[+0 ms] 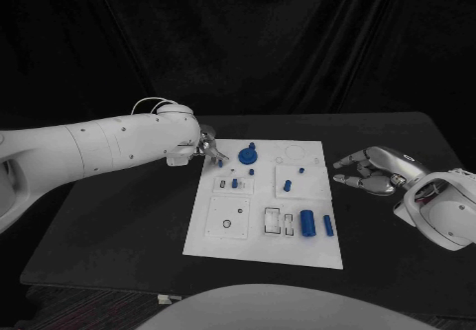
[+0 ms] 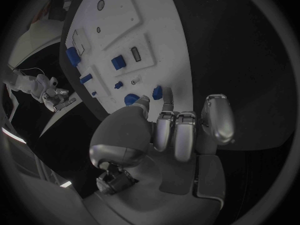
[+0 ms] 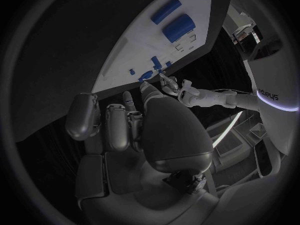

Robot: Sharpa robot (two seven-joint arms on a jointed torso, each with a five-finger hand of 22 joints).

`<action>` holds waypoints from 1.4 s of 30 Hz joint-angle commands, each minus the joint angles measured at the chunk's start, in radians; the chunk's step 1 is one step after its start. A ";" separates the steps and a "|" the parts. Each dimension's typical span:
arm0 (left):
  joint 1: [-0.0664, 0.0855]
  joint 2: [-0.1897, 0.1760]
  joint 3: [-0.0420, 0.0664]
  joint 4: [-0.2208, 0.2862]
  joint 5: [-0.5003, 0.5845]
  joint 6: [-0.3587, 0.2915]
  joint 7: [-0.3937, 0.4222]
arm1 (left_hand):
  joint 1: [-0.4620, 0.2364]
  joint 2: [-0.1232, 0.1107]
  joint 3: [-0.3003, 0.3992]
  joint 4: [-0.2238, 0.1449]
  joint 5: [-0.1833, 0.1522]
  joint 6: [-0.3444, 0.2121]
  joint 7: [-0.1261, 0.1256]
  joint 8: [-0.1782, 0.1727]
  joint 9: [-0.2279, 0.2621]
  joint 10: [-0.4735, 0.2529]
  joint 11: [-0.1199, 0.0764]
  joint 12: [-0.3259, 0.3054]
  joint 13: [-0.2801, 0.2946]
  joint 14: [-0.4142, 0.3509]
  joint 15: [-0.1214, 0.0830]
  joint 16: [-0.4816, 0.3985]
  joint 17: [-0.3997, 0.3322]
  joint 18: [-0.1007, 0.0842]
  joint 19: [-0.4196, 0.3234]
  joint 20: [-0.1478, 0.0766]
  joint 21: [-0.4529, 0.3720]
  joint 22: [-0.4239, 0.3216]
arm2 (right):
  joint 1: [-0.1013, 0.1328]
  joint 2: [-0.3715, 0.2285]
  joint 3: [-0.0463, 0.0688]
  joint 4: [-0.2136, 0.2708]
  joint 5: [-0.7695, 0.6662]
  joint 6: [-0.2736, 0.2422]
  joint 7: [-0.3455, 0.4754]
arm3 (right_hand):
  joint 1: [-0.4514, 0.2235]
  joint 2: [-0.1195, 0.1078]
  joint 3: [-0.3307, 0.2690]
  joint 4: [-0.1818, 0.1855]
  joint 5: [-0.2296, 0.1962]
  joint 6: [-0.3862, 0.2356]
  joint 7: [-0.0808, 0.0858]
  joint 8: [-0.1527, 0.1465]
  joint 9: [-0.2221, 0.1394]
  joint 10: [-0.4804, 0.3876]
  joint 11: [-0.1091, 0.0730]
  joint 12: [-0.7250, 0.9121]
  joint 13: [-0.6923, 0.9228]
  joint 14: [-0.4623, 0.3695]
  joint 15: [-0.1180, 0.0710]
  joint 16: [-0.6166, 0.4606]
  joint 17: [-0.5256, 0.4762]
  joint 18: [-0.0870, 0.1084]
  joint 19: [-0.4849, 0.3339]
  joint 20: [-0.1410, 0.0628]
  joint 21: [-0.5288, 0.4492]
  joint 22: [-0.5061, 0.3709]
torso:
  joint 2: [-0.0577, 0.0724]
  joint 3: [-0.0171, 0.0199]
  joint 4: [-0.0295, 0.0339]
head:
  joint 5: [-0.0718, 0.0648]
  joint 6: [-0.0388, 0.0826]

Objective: Assemble the parts on the task board

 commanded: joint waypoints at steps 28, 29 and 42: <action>-0.005 0.019 0.001 -0.019 0.004 0.002 0.035 | 0.090 -0.036 0.177 -0.122 0.202 0.053 -0.023 -0.023 -0.015 0.037 -0.014 -0.009 0.197 0.096 -0.009 -0.004 0.251 -0.001 -0.002 -0.009 -0.004 0.164 | -0.003 0.002 0.000 -0.008 -0.002 0.032 -0.015 | 0.023 0.002 0.010 -0.009 0.028 0.009 0.002 0.000 -0.001 0.055 -0.003 -0.006 0.185 0.061 -0.005 -0.010 0.008 -0.003 -0.001 -0.003 -0.028 0.153 | 0.000 0.0000 0.0000 | 0.002 0.000; -0.005 0.019 0.001 -0.019 0.004 0.002 0.035 | 0.090 -0.039 0.188 -0.127 0.202 0.053 -0.024 -0.020 -0.011 0.037 -0.015 -0.009 0.197 0.096 -0.009 -0.004 0.252 -0.001 -0.002 -0.010 -0.004 0.164 | -0.003 0.003 0.000 -0.009 -0.002 0.033 -0.016 | 0.023 0.002 0.010 -0.010 0.028 0.010 0.002 0.000 -0.001 0.054 -0.003 -0.006 0.185 0.061 -0.005 -0.010 0.008 -0.003 -0.001 -0.003 -0.029 0.153 | 0.000 -0.0001 0.0000 | 0.003 0.000; -0.005 0.007 0.001 -0.008 0.004 -0.016 0.043 | 0.028 -0.116 0.461 -0.234 0.222 0.042 -0.029 0.022 0.045 0.037 -0.022 -0.012 0.195 0.096 -0.016 -0.004 0.251 -0.002 0.002 -0.017 0.001 0.165 | -0.003 0.004 0.000 -0.010 -0.002 0.038 -0.022 | 0.029 0.003 0.013 -0.013 0.034 0.010 0.003 0.000 -0.002 0.051 -0.003 -0.010 0.180 0.060 -0.004 -0.014 0.004 -0.001 -0.005 -0.003 -0.040 0.150 | 0.000 0.0000 0.0001 | 0.005 0.000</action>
